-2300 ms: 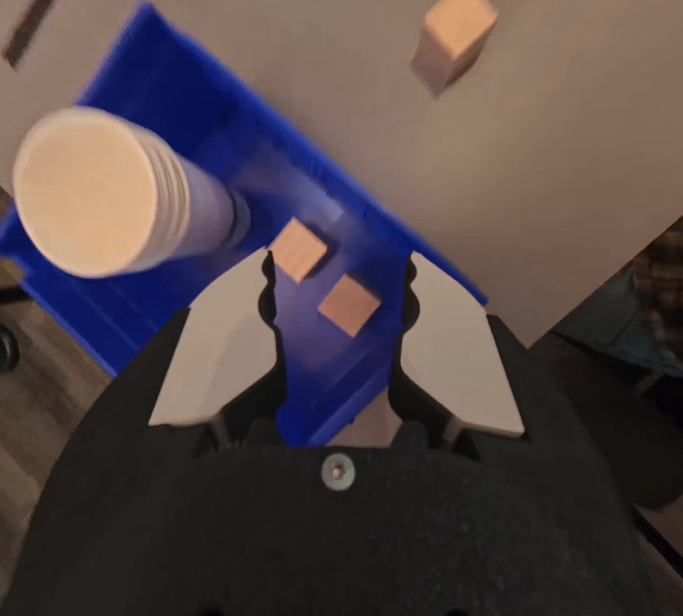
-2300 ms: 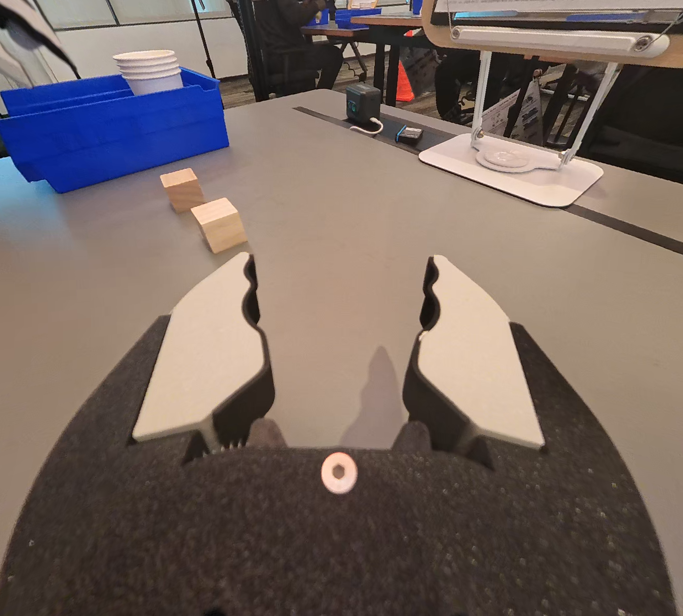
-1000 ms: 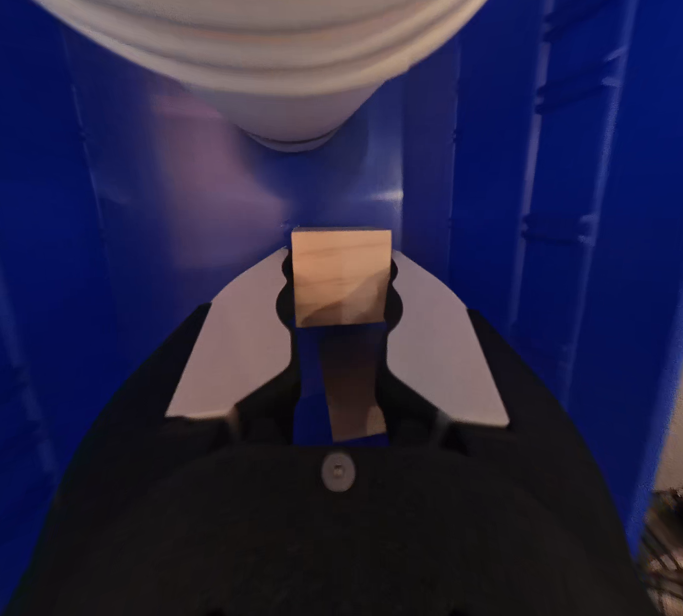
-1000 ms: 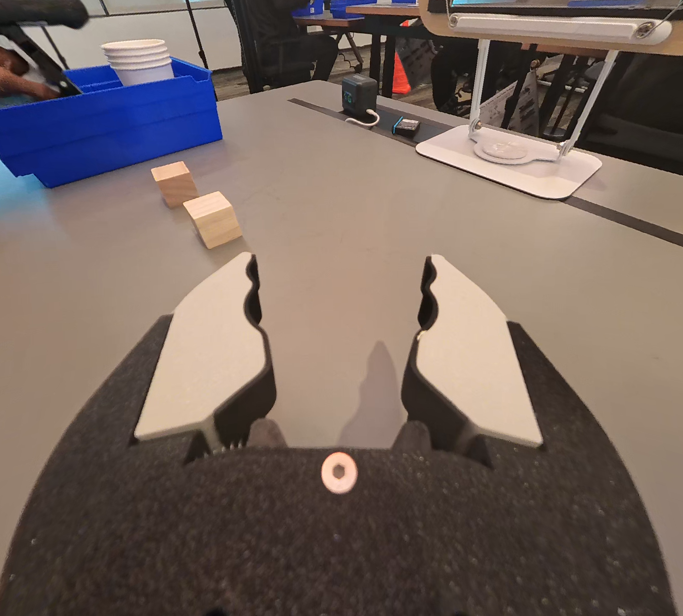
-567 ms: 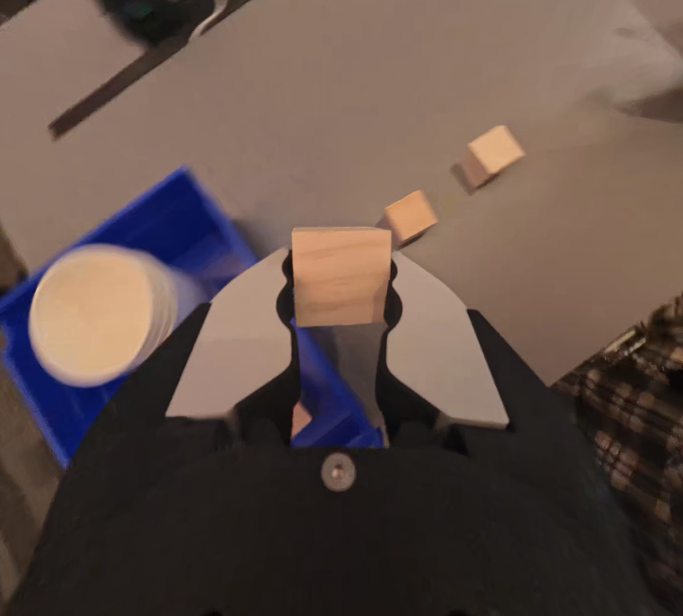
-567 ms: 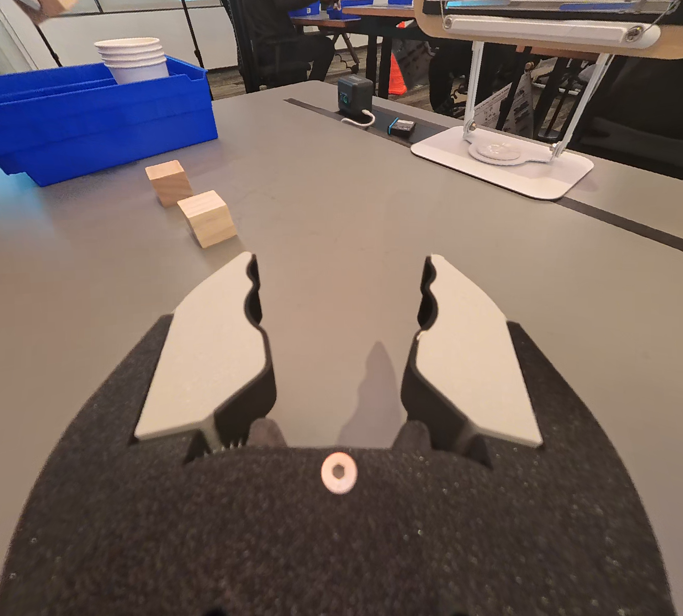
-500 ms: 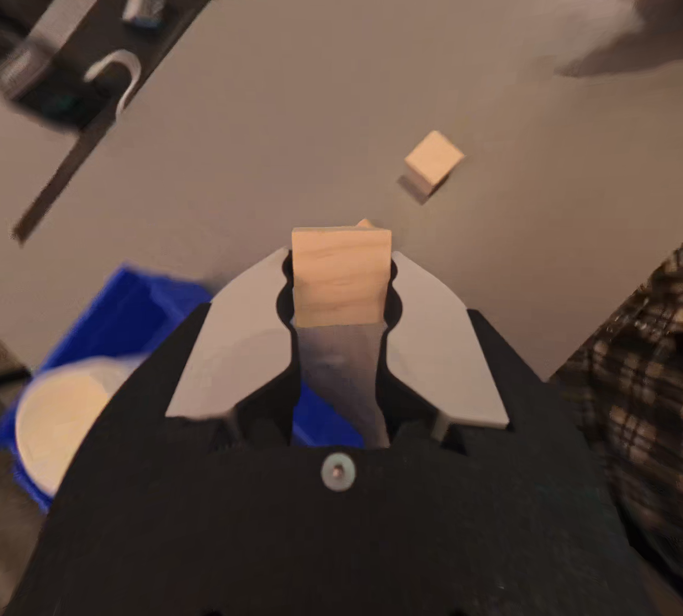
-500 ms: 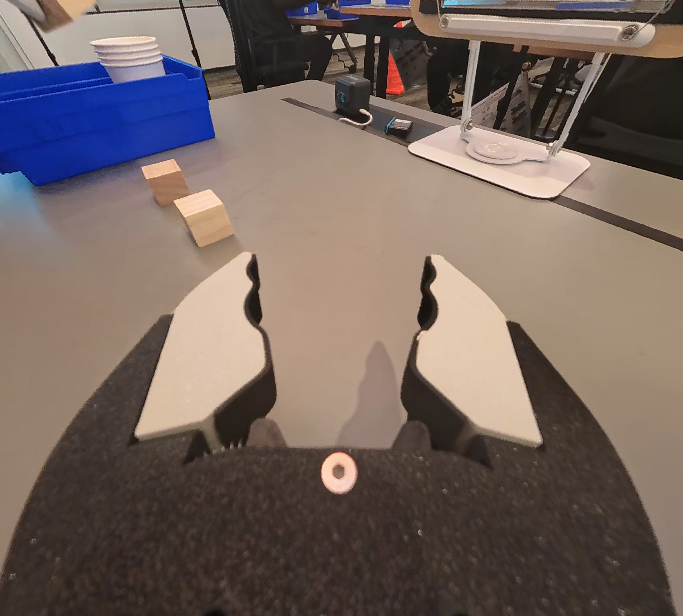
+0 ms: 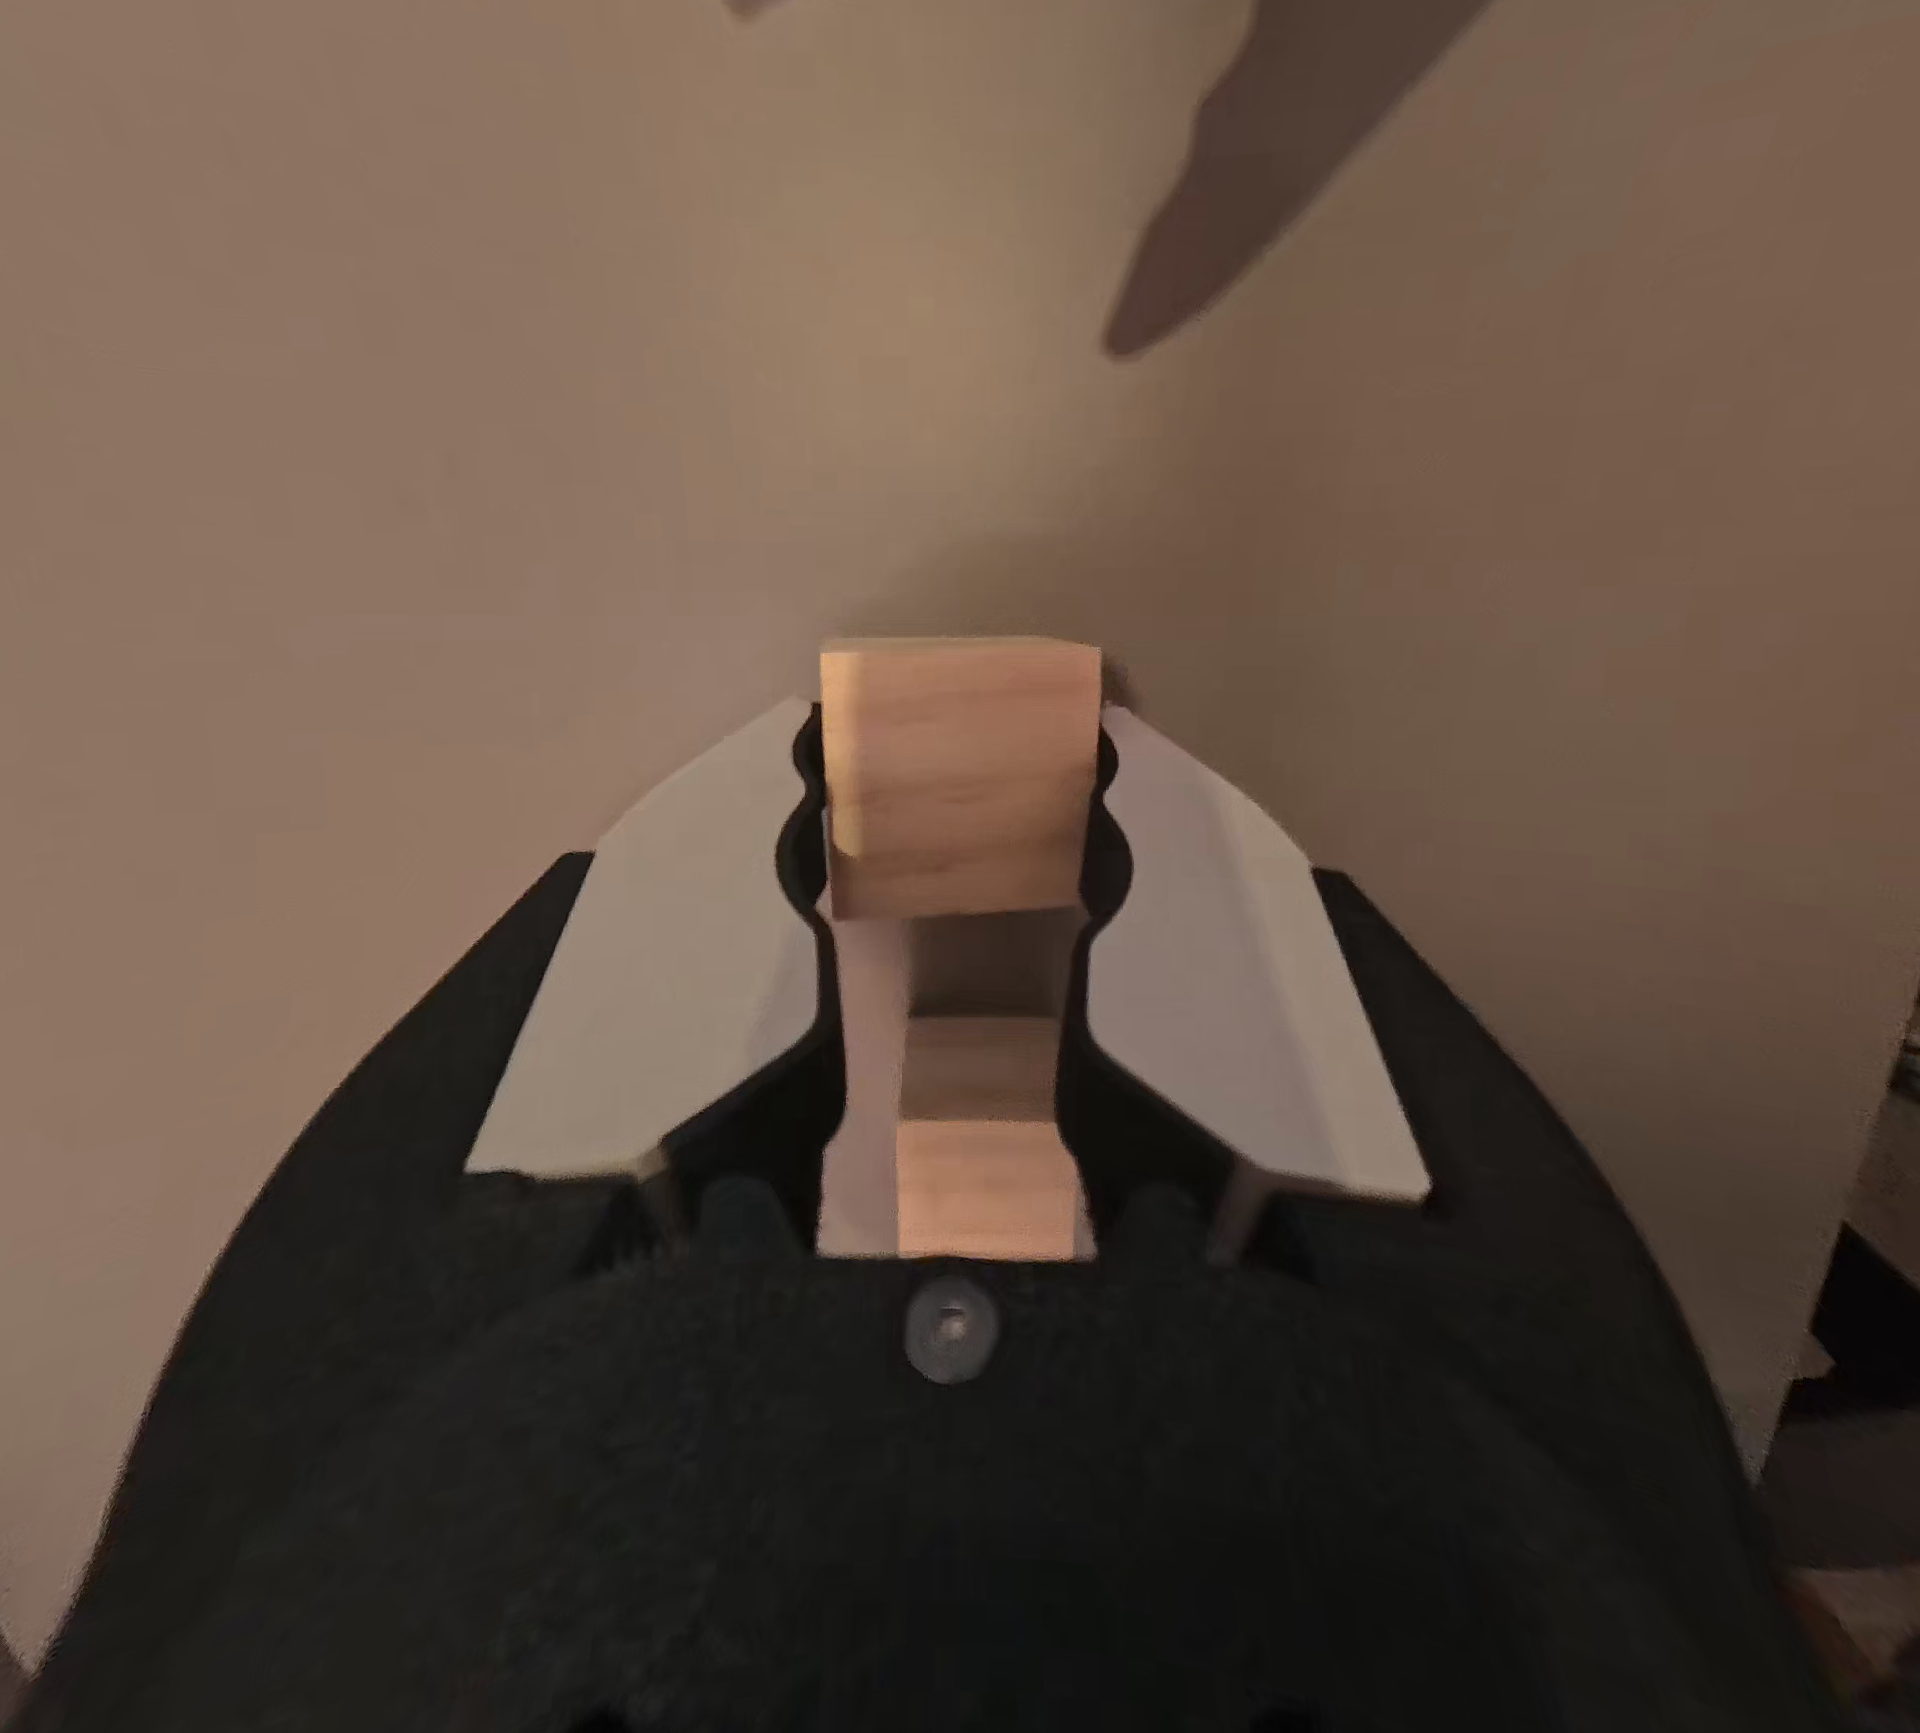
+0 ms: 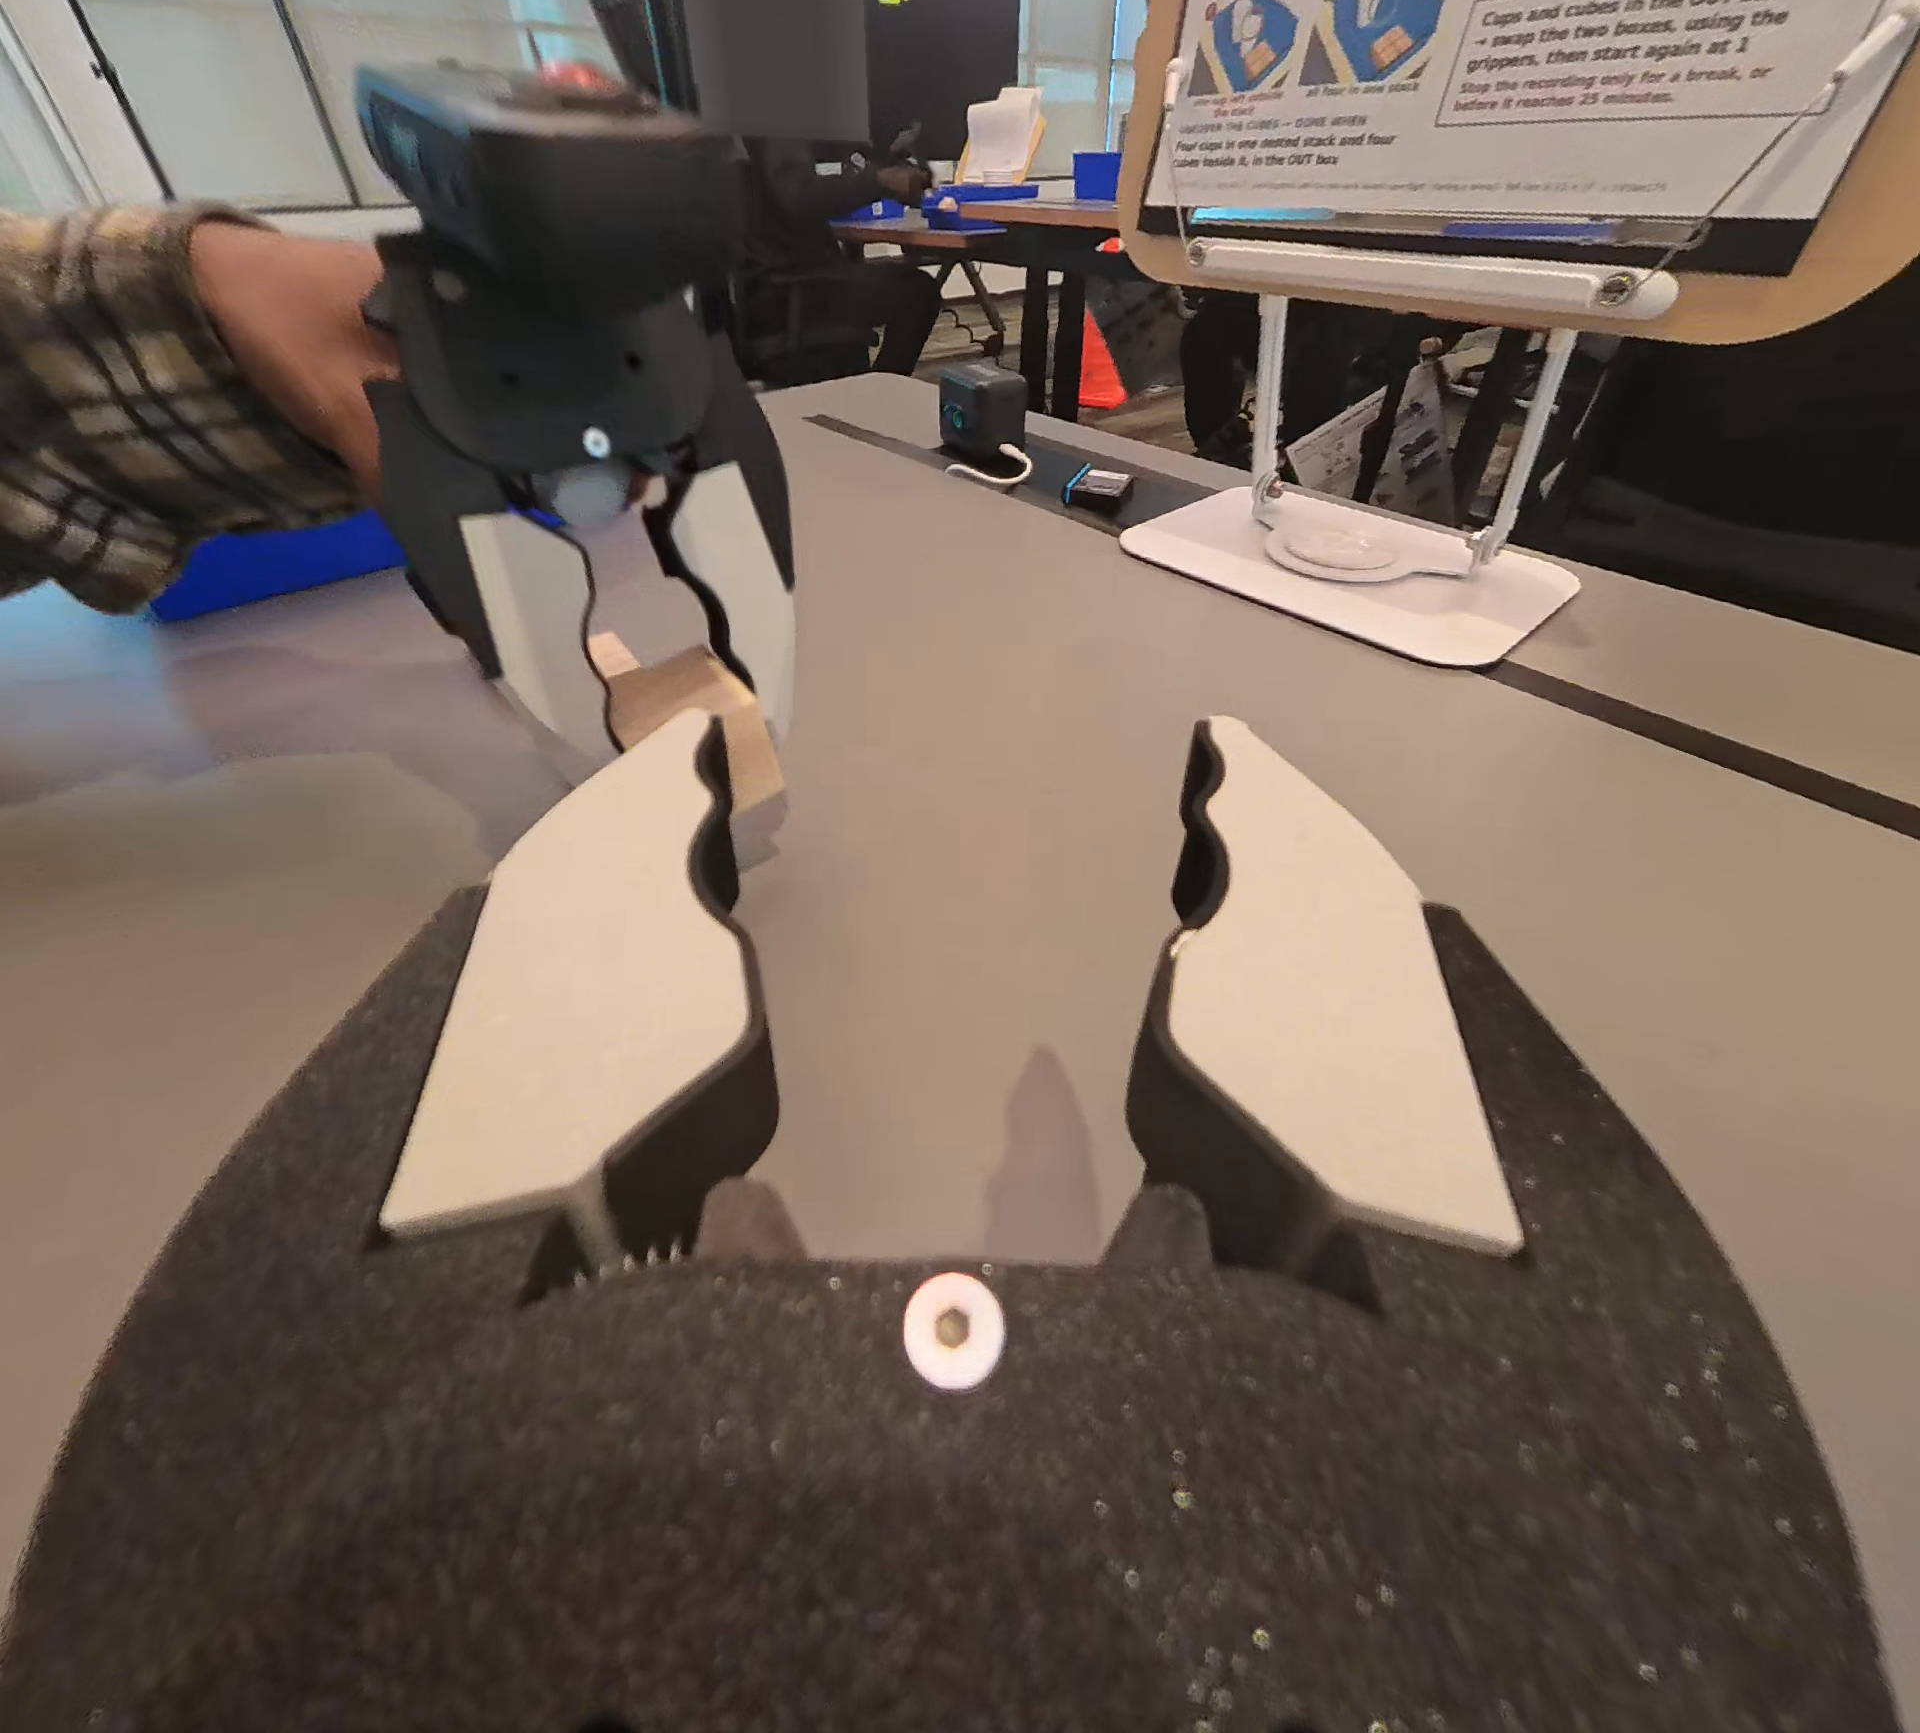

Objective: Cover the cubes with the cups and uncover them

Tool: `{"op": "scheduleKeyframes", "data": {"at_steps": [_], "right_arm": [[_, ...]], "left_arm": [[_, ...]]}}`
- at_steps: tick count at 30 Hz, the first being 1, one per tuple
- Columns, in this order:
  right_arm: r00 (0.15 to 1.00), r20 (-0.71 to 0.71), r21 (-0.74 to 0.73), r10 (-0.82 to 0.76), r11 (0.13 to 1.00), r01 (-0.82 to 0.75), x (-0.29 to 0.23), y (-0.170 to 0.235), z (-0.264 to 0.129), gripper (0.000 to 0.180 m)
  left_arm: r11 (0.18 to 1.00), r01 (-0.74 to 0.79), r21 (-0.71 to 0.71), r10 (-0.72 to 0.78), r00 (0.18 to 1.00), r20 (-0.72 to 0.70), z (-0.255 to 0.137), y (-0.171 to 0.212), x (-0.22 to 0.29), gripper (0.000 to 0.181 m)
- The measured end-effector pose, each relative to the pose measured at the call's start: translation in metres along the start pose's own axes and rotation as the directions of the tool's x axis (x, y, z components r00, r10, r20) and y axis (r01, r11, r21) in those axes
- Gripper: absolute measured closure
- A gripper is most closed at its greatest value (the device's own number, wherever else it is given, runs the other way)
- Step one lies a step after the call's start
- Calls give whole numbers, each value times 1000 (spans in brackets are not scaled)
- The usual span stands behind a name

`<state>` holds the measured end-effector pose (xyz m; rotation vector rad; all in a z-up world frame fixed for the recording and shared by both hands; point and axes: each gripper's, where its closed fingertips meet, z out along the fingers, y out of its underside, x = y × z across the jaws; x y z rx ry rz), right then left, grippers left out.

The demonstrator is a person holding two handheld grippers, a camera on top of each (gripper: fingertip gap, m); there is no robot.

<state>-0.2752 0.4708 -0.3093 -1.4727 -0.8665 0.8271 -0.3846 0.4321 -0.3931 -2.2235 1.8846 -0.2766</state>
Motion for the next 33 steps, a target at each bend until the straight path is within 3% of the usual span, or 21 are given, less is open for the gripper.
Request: {"op": "scheduleKeyframes", "data": {"at_steps": [11,22,29,33], "right_arm": [[1000,-10,-15,22,1000,-22,4,5,1,98],[999,-5,-29,32,999,-32,4,9,3,98],[999,-1,-22,46,999,-46,4,10,4,94],[999,12,-17,50,999,-50,3,10,4,92]], "left_arm": [[1000,25,-12,-26,997,-76,34,-1,3,135],[1000,26,-3,-27,996,-85,37,0,3,134],[999,43,29,-41,997,-58,36,-1,-2,107],[988,91,125,-93,996,11,3,-3,-11,100]]}}
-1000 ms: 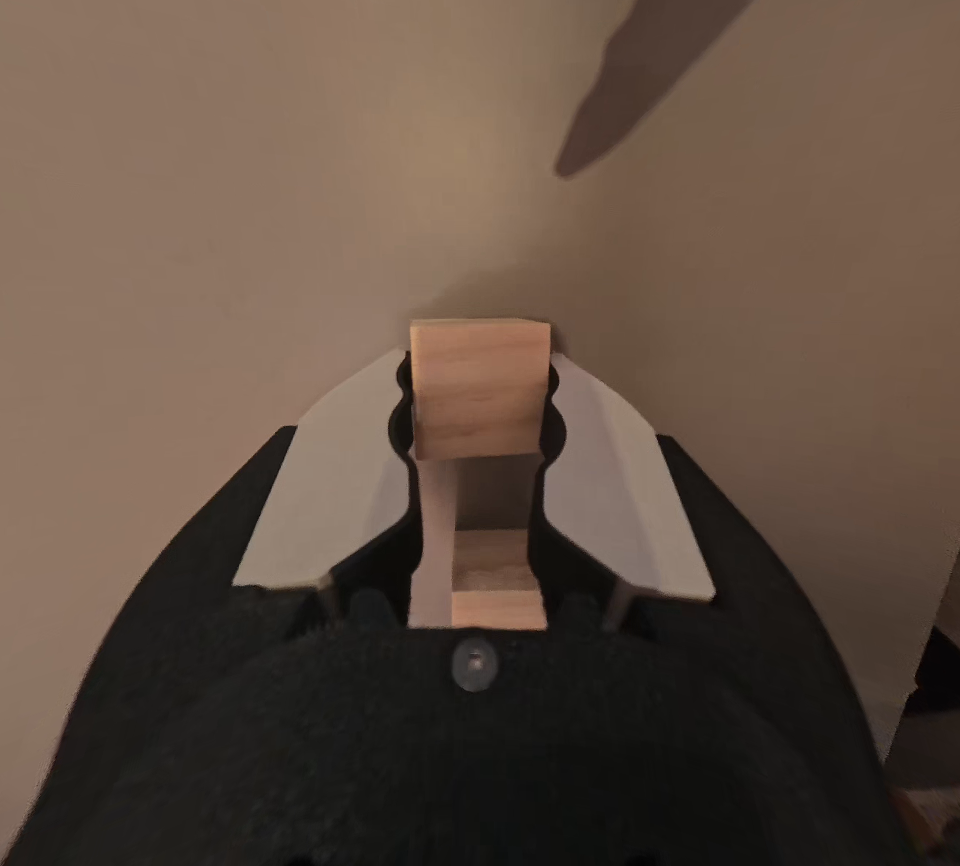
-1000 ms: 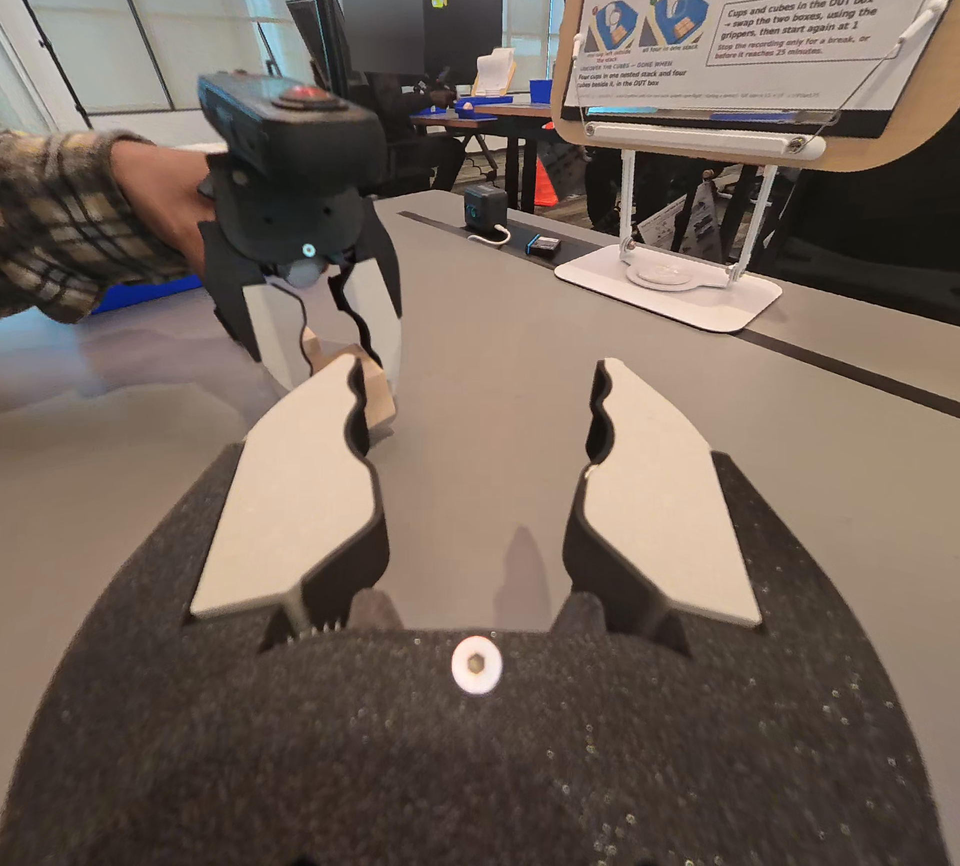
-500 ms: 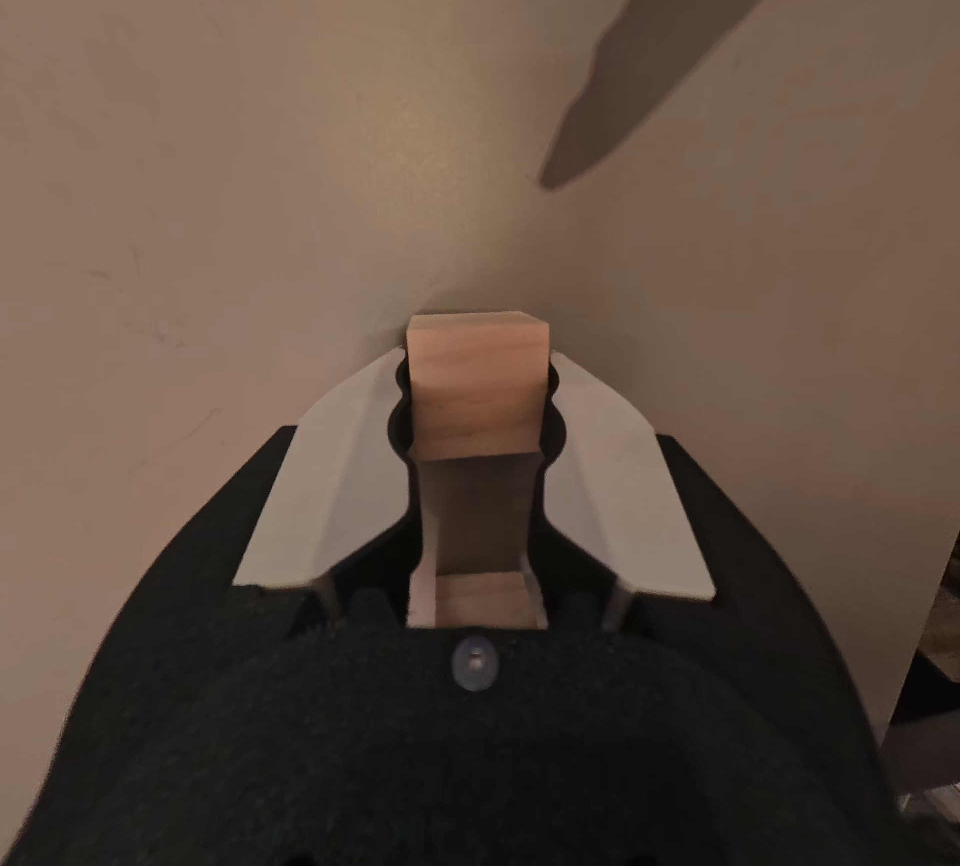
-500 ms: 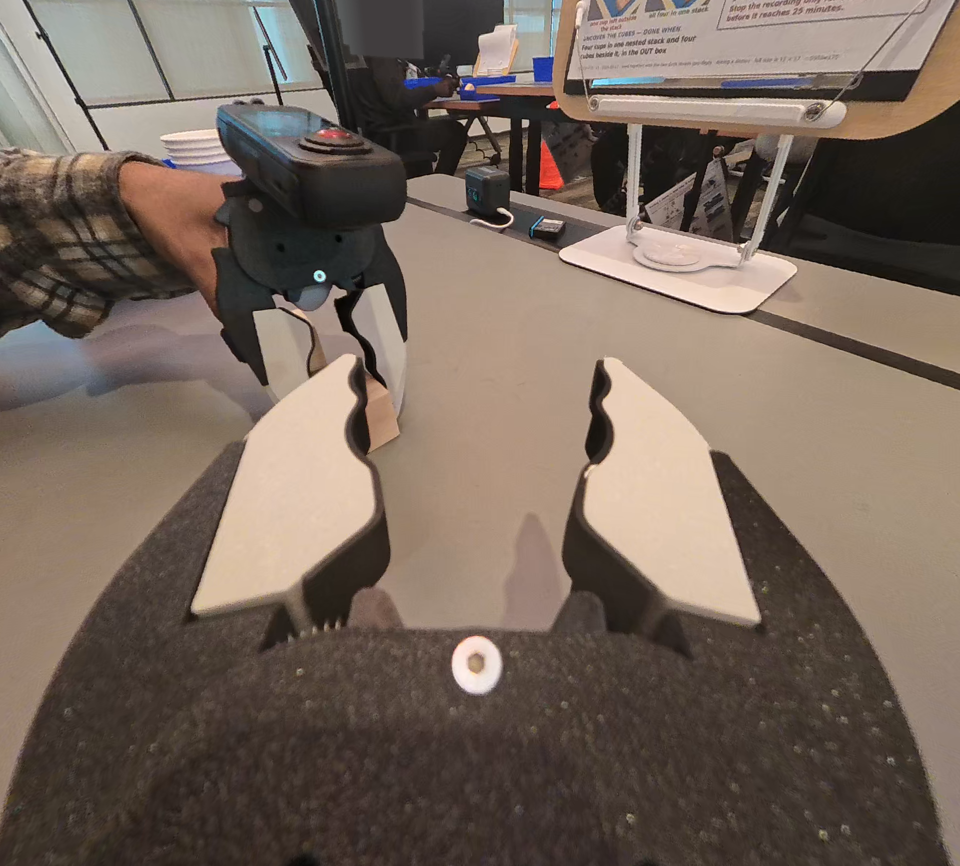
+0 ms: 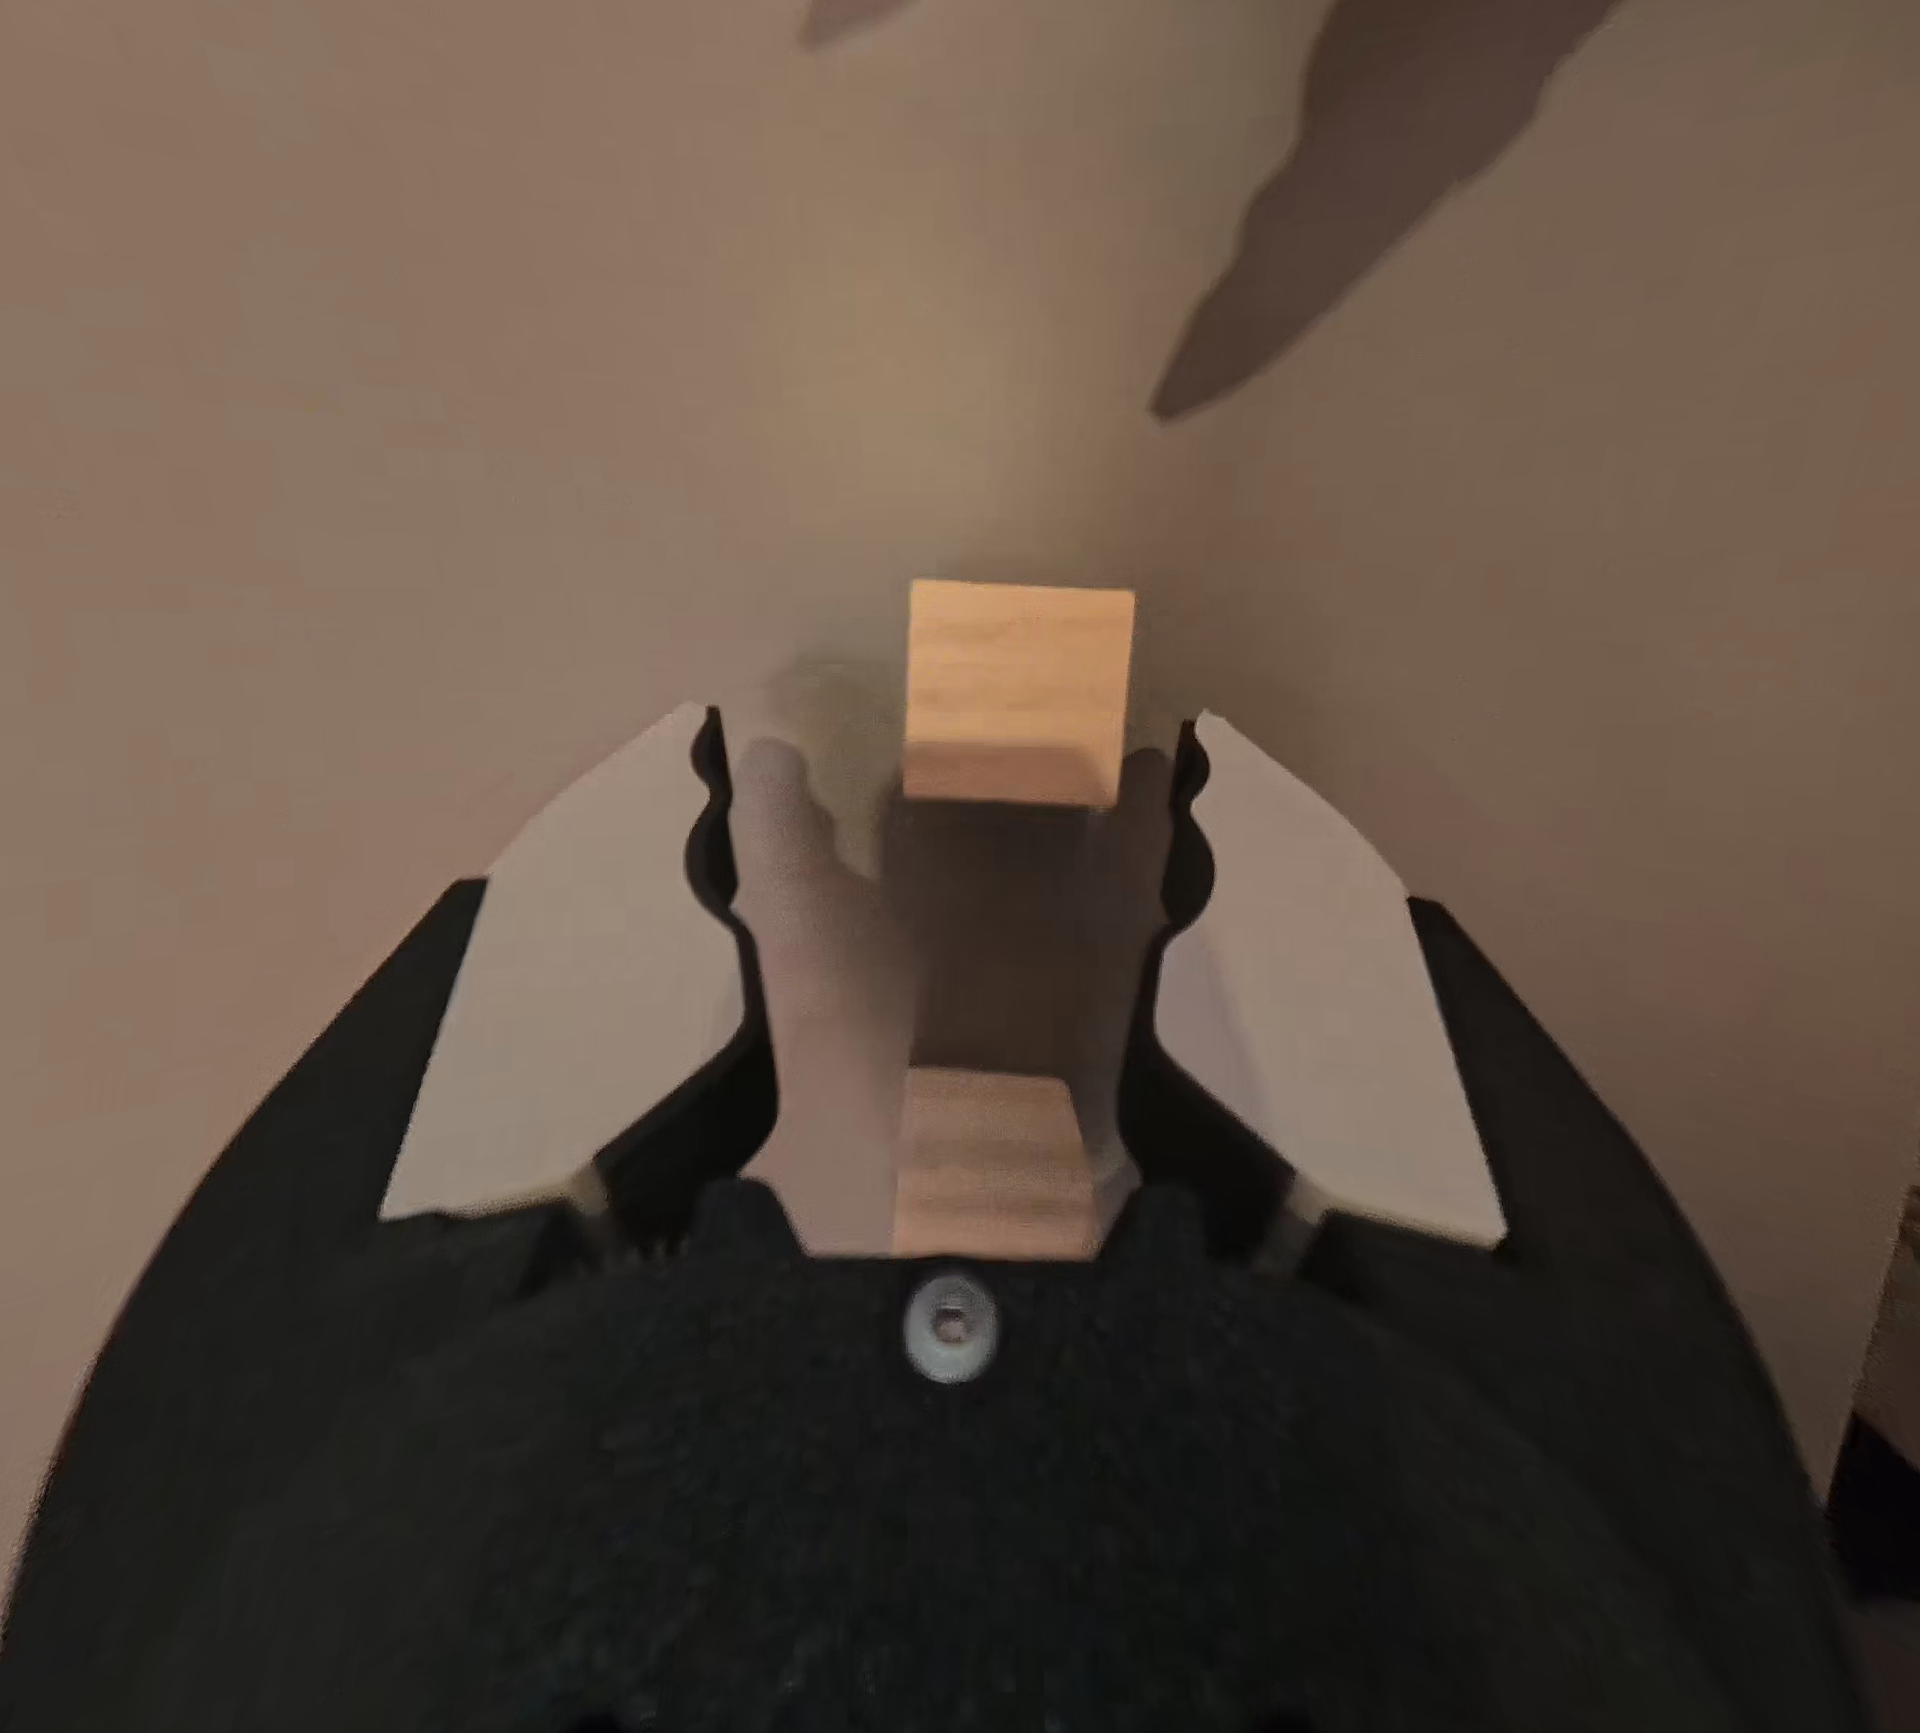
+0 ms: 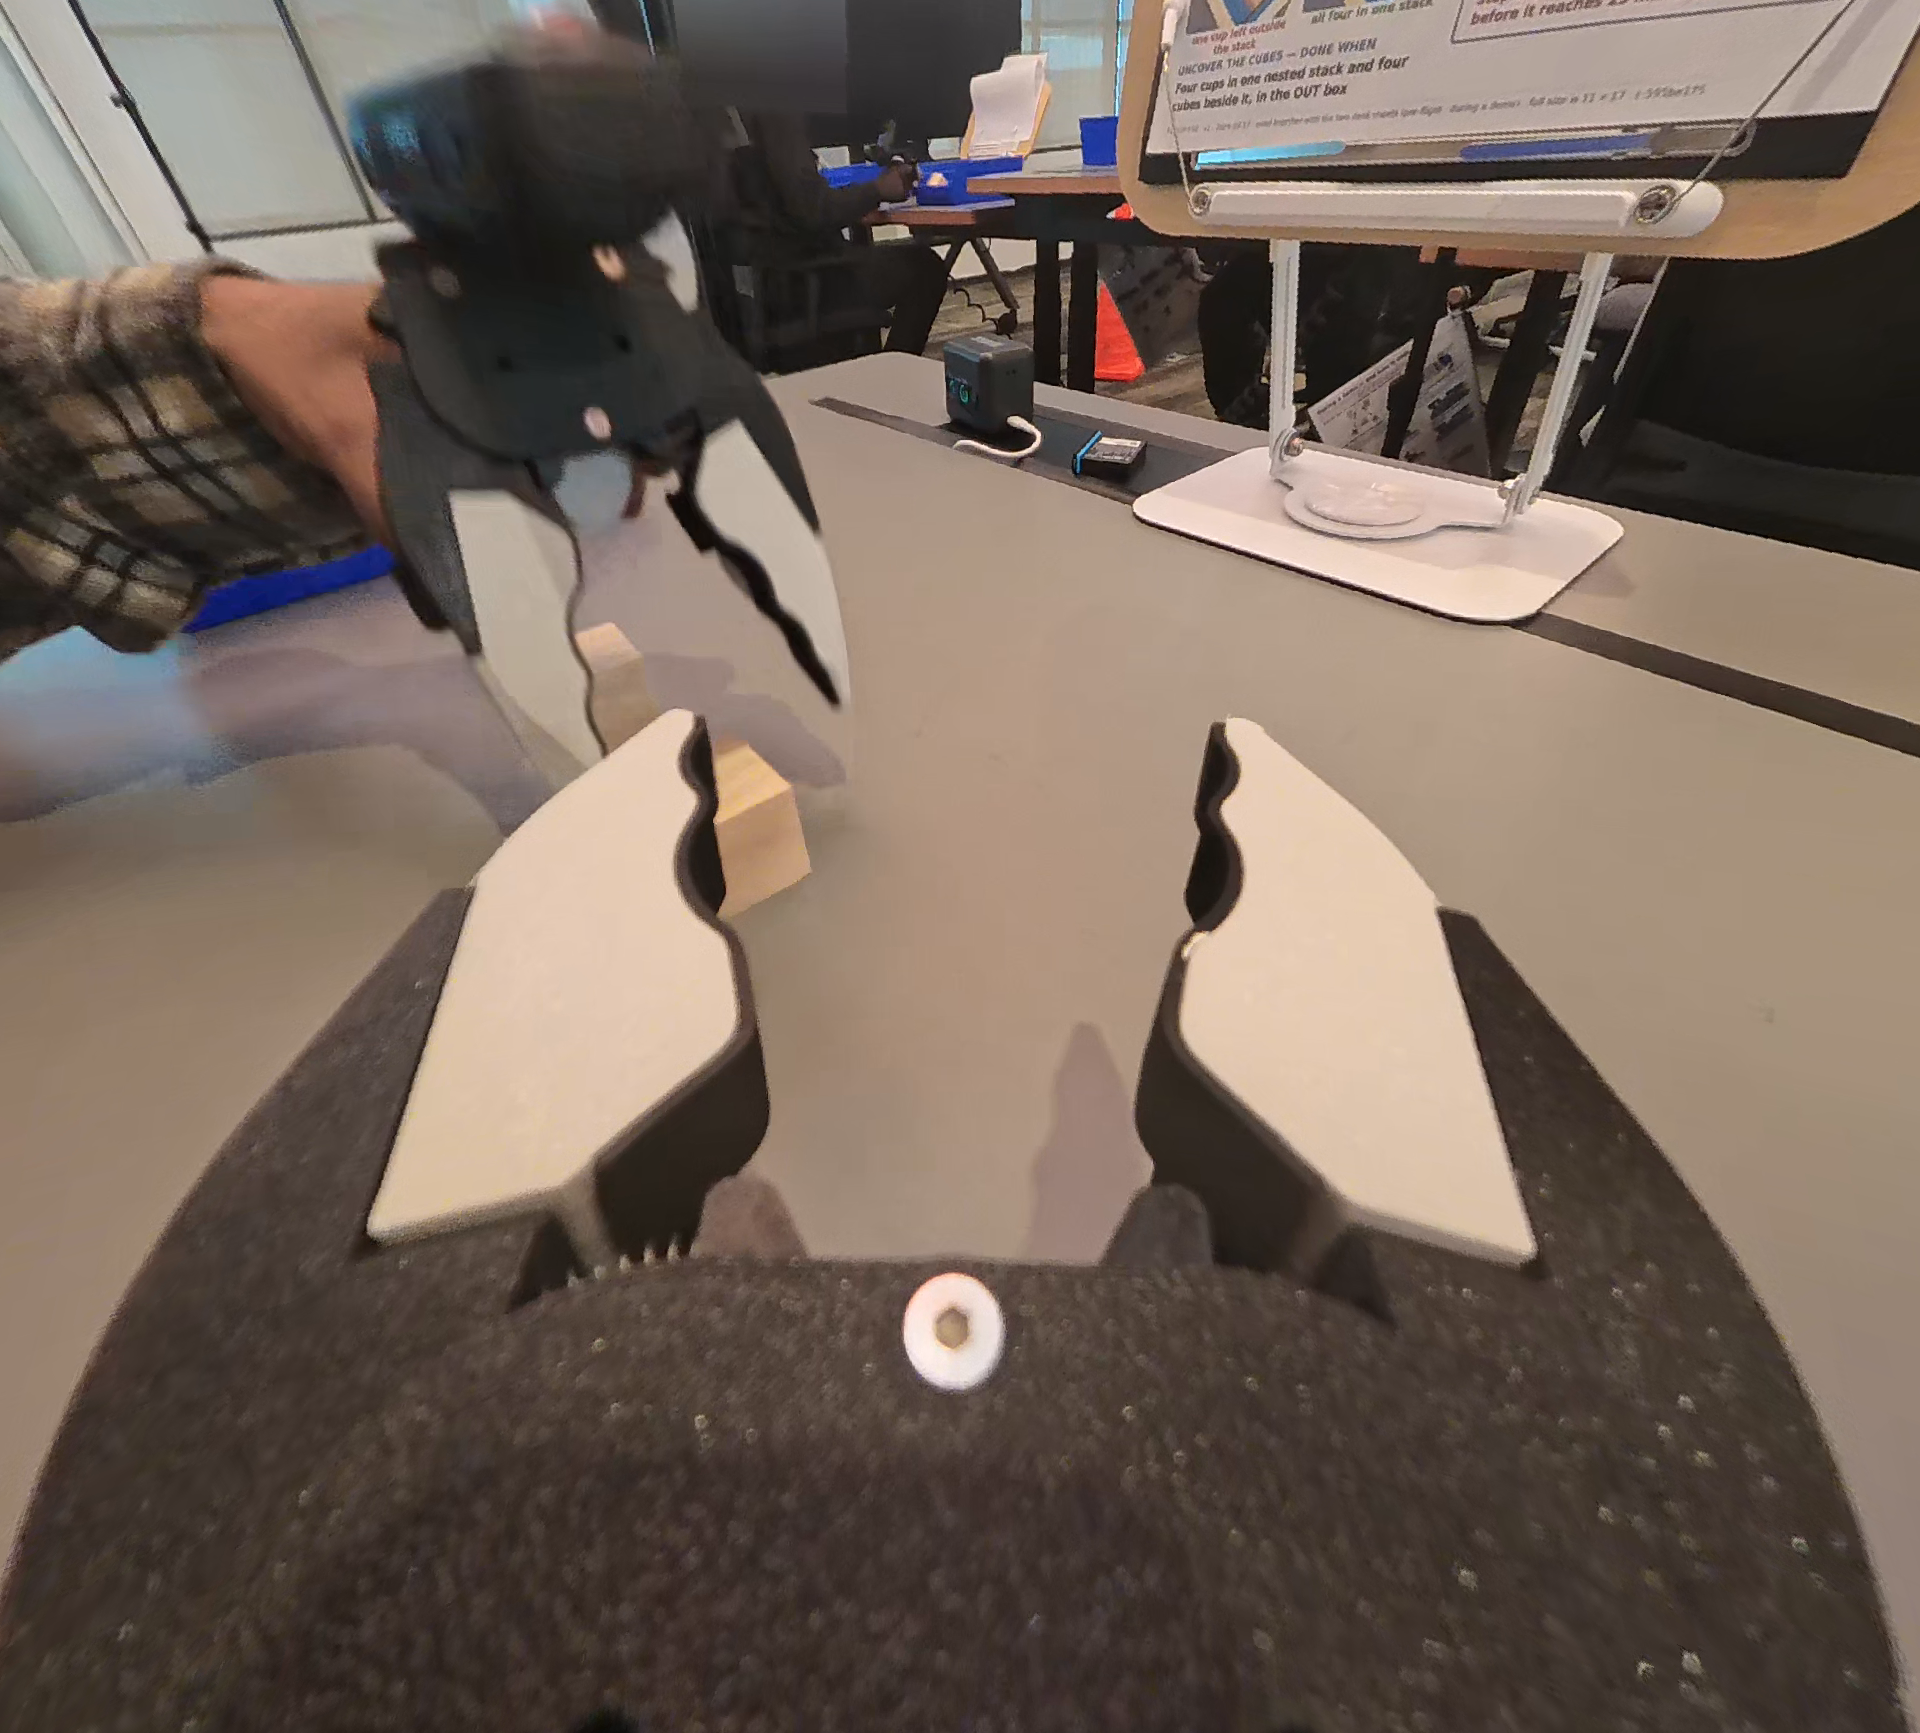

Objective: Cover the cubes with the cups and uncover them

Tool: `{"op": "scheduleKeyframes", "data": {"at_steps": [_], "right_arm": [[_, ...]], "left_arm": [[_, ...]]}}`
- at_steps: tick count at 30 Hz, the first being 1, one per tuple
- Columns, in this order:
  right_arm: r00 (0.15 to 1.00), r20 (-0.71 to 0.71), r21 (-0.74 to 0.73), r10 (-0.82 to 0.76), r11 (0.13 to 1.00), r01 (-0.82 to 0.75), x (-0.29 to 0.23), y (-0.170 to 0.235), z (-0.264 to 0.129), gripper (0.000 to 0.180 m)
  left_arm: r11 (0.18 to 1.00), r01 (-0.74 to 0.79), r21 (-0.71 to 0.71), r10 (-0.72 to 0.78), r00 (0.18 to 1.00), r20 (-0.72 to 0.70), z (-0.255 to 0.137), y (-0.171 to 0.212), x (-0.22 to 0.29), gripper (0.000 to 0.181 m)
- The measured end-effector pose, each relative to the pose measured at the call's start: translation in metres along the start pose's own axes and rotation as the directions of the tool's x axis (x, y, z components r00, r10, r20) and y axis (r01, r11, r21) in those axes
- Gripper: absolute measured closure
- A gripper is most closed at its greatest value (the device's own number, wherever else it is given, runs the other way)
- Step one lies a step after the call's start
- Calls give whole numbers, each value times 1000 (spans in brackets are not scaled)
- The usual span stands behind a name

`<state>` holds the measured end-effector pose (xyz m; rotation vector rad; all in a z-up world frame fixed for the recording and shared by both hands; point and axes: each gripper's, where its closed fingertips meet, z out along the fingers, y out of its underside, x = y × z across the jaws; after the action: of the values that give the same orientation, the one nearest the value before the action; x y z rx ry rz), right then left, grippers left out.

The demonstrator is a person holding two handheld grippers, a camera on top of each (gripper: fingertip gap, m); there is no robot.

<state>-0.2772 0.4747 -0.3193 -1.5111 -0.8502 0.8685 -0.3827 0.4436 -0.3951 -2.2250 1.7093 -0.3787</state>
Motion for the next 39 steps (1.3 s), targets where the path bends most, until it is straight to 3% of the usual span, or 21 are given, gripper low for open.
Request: {"op": "scheduleKeyframes", "data": {"at_steps": [4,7,10,14,18,22,33,39], "right_arm": [[1000,-3,-1,-3,1000,3,0,0,0,92],[1000,1,-12,-4,1000,4,-2,3,2,92],[1000,-1,-21,-22,1000,22,-4,3,2,92],[1000,-1,-23,-26,999,26,-4,3,3,92],[999,13,-38,-37,999,38,-8,6,4,92],[999,28,-59,-34,998,36,-9,9,3,92],[997,7,-81,-71,994,71,-25,-10,-7,92],[999,15,-71,-50,996,51,-27,-13,-4,92]], "left_arm": [[975,81,208,-116,980,164,-80,-1,-13,95],[913,148,380,-275,912,305,-162,26,-18,95],[845,244,476,-456,794,402,-233,93,-11,96],[805,380,455,-576,684,447,-274,211,18,104],[855,427,294,-516,756,403,-263,301,57,110],[889,438,135,-458,843,283,-236,349,79,110],[912,309,-268,-267,947,181,-187,406,86,112],[910,261,-321,-224,963,147,-169,412,82,119]]}}
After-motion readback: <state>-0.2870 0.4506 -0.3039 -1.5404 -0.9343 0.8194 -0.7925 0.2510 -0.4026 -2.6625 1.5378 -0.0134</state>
